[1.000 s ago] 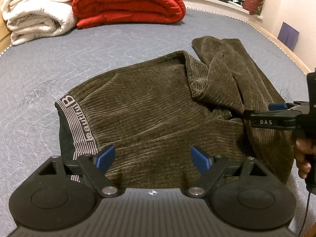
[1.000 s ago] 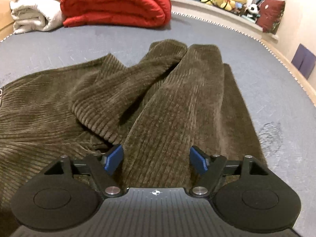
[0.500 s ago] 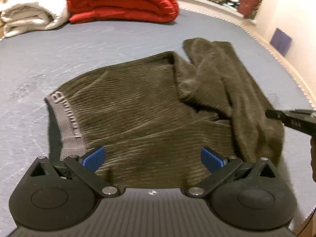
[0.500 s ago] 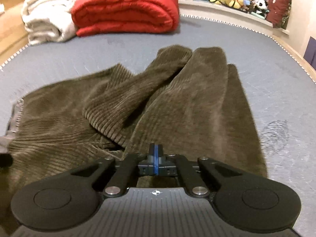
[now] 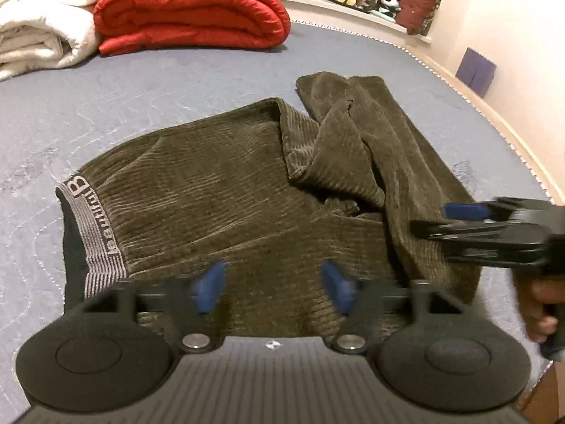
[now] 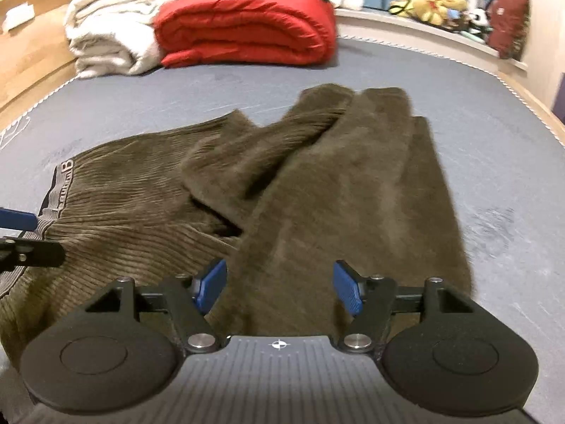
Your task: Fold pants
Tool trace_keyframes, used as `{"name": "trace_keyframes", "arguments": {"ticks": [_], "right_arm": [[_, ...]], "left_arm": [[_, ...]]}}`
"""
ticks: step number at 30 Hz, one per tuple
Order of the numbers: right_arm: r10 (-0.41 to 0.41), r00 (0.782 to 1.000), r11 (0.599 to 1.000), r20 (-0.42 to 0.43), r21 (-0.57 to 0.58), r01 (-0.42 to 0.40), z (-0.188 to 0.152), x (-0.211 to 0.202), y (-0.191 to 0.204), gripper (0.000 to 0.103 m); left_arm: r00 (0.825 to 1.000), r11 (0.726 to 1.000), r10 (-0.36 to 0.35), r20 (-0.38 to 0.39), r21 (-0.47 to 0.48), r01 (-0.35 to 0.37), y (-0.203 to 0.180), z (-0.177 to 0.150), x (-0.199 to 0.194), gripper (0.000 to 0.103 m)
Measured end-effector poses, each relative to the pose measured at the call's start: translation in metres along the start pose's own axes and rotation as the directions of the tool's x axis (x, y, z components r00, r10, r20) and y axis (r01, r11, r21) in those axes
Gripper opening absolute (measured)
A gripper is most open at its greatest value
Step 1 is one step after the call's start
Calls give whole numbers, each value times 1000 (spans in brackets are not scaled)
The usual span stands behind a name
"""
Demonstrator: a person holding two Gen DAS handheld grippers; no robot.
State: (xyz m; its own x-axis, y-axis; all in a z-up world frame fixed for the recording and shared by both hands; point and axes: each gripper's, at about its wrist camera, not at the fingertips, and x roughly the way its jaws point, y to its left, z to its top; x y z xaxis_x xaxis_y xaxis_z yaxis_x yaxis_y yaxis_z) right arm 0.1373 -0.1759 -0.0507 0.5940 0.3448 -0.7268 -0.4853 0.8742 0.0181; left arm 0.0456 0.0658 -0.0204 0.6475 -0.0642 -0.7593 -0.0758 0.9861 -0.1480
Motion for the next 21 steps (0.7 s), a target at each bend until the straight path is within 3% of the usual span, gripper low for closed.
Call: {"name": "trace_keyframes", "arguments": {"ticks": [1, 6, 8, 10, 12, 18, 21], "right_arm": [[3, 1000, 1000, -13, -6, -3, 3, 10, 6, 68], [-82, 992, 994, -99, -81, 74, 11, 57, 36, 65], [-161, 980, 980, -119, -142, 143, 9, 67, 42, 55], [-200, 974, 968, -110, -176, 179, 5, 65, 40, 28], [-181, 977, 975, -114, -148, 164, 3, 53, 28, 7], [-135, 990, 980, -35, -149, 129, -17, -26, -17, 6], [-71, 997, 982, -29, -178, 64, -44, -80, -52, 6]], "left_arm": [[1000, 1000, -14, -3, -8, 14, 3, 1, 0, 32], [1000, 1000, -16, 8, -9, 16, 11, 7, -9, 32], [1000, 1000, -13, 12, -5, 13, 14, 8, -13, 32], [1000, 1000, -5, 16, -6, 5, 18, 7, -15, 33], [1000, 1000, -3, 11, -23, 3, 24, 6, -14, 33], [1000, 999, -21, 1, -41, 21, 28, 3, -13, 33], [999, 999, -42, 6, -32, 42, 23, 2, -18, 33]]}}
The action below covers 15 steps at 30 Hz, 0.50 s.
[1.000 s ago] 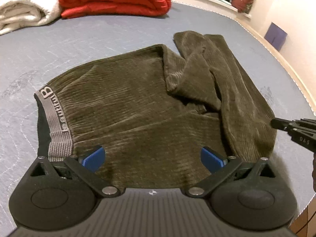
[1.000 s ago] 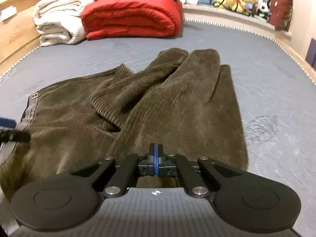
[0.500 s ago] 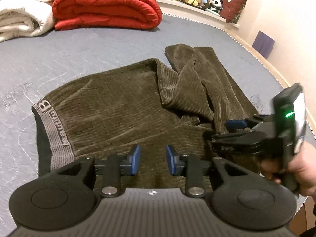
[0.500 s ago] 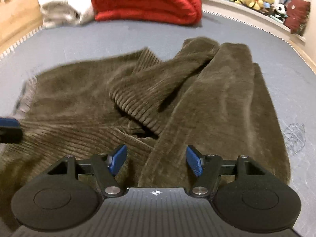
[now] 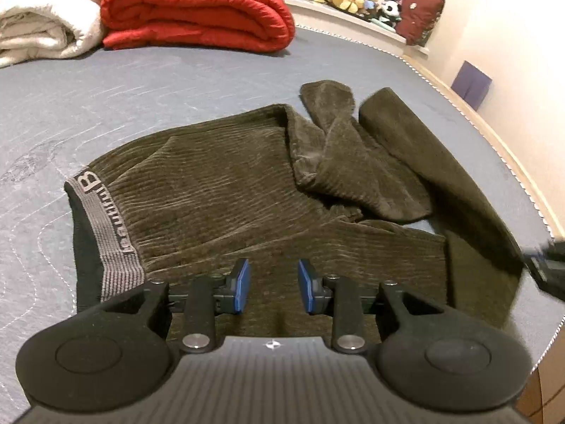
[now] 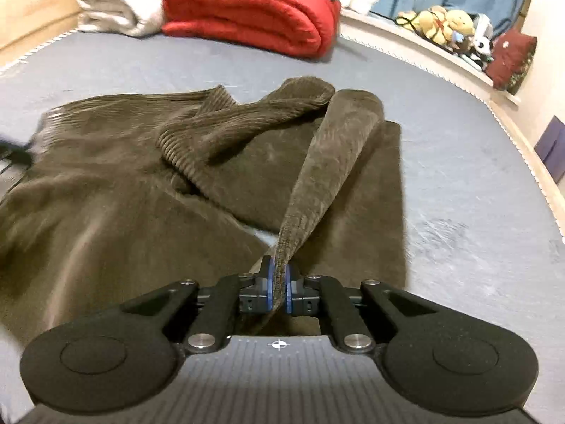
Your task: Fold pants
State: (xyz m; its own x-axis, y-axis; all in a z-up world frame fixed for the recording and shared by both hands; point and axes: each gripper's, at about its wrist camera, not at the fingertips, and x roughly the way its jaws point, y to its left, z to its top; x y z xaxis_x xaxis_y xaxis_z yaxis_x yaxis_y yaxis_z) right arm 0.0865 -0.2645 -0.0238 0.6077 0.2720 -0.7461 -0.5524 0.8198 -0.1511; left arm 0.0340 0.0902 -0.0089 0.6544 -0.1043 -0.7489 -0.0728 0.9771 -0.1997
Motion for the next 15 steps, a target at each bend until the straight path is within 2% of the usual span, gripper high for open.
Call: {"name": "trace_keyframes", "arguments": {"ticks": [3, 6, 9, 11, 13, 15], "right_arm": [[84, 993, 996, -82, -31, -87, -49, -35, -26, 6], [136, 969, 990, -205, -11, -142, -93, -45, -41, 8], [133, 971, 991, -198, 17, -132, -99, -51, -44, 9], [126, 986, 992, -107, 39, -123, -83, -63, -46, 20], [105, 994, 992, -7, 69, -105, -65, -72, -49, 58], [55, 996, 994, 72, 92, -62, -47, -70, -49, 66]], "left_arm": [[1000, 1000, -24, 4, 7, 24, -6, 0, -5, 35], [999, 999, -37, 3, 17, 37, -13, 0, -5, 36], [999, 999, -38, -6, 23, 38, -20, -1, -1, 48], [999, 999, -33, -13, 33, 34, -23, -2, 3, 50], [999, 999, -28, -23, 43, 29, -25, -5, 6, 50], [999, 999, -23, -33, 48, 25, -25, -6, 10, 50]]}}
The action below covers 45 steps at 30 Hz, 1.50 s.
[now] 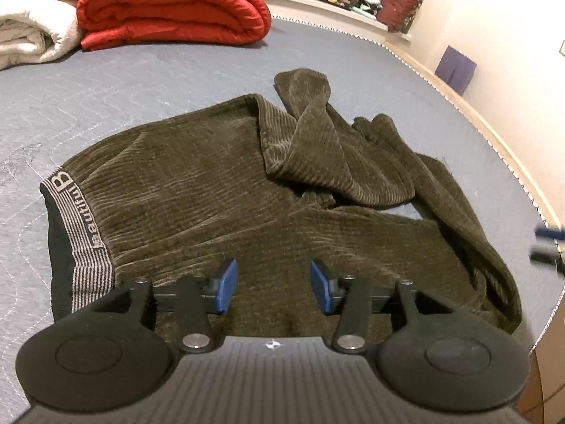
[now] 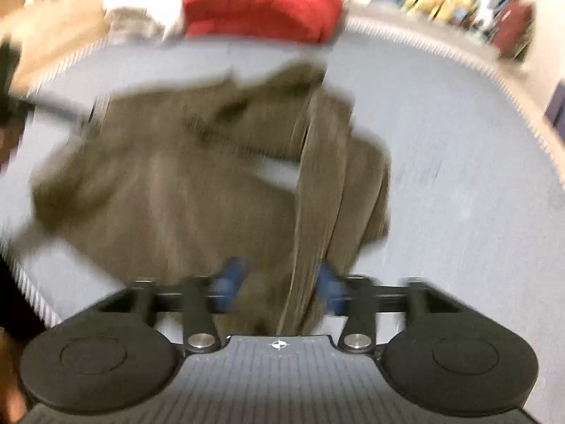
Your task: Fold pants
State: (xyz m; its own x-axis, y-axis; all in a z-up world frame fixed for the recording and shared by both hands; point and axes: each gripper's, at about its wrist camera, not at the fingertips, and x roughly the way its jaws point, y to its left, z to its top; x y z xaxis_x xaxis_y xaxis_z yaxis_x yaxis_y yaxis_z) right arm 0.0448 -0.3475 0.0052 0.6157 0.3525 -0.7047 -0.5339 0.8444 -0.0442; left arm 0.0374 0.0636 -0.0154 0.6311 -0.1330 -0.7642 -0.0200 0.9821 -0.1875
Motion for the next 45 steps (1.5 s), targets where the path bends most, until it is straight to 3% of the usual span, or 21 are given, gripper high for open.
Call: {"name": "trace_keyframes", "arguments": {"ticks": [5, 8, 11, 14, 15, 16, 19, 22, 25, 28, 29, 31, 34, 35, 37, 38, 40, 41, 42, 43, 45], "right_arm": [[-114, 992, 993, 52, -37, 116, 29, 57, 27, 66], [-215, 976, 969, -14, -123, 212, 39, 108, 46, 65], [-313, 950, 928, -26, -223, 299, 46, 153, 57, 65], [-358, 931, 907, -74, -265, 327, 48, 188, 54, 61], [-363, 928, 904, -86, -273, 328, 47, 196, 52, 53], [-367, 925, 902, -97, -280, 328, 46, 202, 50, 37], [-339, 935, 924, -106, -222, 310, 50, 201, 35, 12], [-375, 927, 925, -30, -87, 371, 61, 167, 12, 11], [-408, 911, 910, 59, 107, 401, 64, 107, -28, 10], [-537, 841, 824, 68, 257, 505, 45, 47, -71, 10], [-569, 822, 786, 33, 314, 532, 34, 32, -87, 10], [-612, 782, 674, -118, 439, 594, -1, 10, -124, 10], [-535, 758, 512, -374, 569, 643, -72, 7, -167, 10], [-475, 753, 489, -456, 575, 656, -98, 15, -176, 10], [-440, 699, 484, -563, 507, 713, -129, 32, -182, 12], [-446, 706, 478, -550, 521, 707, -138, 32, -184, 12], [-426, 753, 438, -501, 614, 656, -146, 21, -194, 19], [-422, 782, 400, -458, 680, 614, -150, 11, -201, 25], [-426, 805, 368, -412, 734, 570, -154, 2, -207, 41], [-434, 816, 348, -382, 764, 543, -156, -2, -212, 54], [-457, 823, 301, -338, 812, 501, -160, -4, -221, 59]], "left_arm": [[1000, 1000, 21, -15, -5, -21, 7, -1, 7, 51], [999, 999, 34, -23, -6, -34, 12, -2, 10, 51], [998, 999, 46, -30, -17, -46, 16, -1, 14, 52], [998, 999, 49, -33, -22, -50, 19, 1, 17, 53], [998, 999, 48, -34, -22, -49, 19, 2, 18, 53], [998, 999, 46, -35, -22, -47, 20, 3, 19, 53], [998, 999, 41, -40, -22, -42, 19, 6, 22, 53], [999, 999, 29, -45, -27, -30, 17, 8, 24, 53], [999, 1000, 7, -47, -24, -8, 13, 9, 22, 53], [999, 1000, -11, -49, -23, 10, 9, 8, 18, 53], [999, 1000, -16, -50, -22, 15, 7, 8, 17, 53], [998, 1000, -22, -55, -17, 22, 4, 6, 16, 54], [997, 1000, -29, -65, -13, 28, 1, 5, 17, 54], [997, 999, -32, -70, -14, 31, 0, 4, 18, 54], [997, 999, -33, -75, -16, 32, -3, 4, 19, 56], [997, 999, -35, -76, -16, 34, -4, 3, 20, 57], [996, 999, -37, -76, -10, 36, -8, 3, 20, 60], [996, 999, -37, -77, -4, 36, -10, 2, 21, 60], [996, 999, -37, -77, 0, 37, -11, 2, 21, 60], [996, 999, -35, -78, 4, 36, -12, 1, 22, 60], [996, 1000, -29, -80, 7, 30, -12, 1, 23, 61]]}}
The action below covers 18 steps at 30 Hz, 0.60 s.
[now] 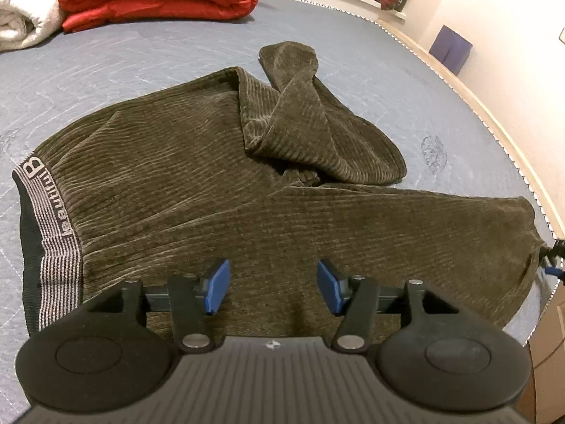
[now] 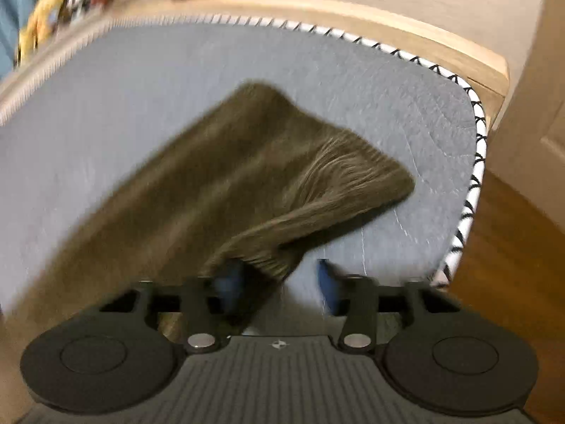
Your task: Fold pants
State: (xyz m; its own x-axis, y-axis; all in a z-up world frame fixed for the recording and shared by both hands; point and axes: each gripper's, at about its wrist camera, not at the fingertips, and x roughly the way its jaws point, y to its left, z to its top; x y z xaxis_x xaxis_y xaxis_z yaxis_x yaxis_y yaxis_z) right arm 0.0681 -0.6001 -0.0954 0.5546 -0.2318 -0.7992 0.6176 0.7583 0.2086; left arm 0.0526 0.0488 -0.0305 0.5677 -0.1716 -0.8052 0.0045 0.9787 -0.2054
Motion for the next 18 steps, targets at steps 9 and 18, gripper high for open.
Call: {"name": "trace_keyframes", "arguments": {"ticks": [9, 18], "right_arm": [[111, 984, 917, 139, 367, -155, 28, 5, -49, 63], [-9, 998, 924, 63, 383, -16, 26, 20, -68, 12]], "left_arm": [[999, 999, 26, -19, -28, -27, 20, 0, 6, 62], [1000, 1000, 10, -25, 7, -10, 9, -2, 8, 62]]}}
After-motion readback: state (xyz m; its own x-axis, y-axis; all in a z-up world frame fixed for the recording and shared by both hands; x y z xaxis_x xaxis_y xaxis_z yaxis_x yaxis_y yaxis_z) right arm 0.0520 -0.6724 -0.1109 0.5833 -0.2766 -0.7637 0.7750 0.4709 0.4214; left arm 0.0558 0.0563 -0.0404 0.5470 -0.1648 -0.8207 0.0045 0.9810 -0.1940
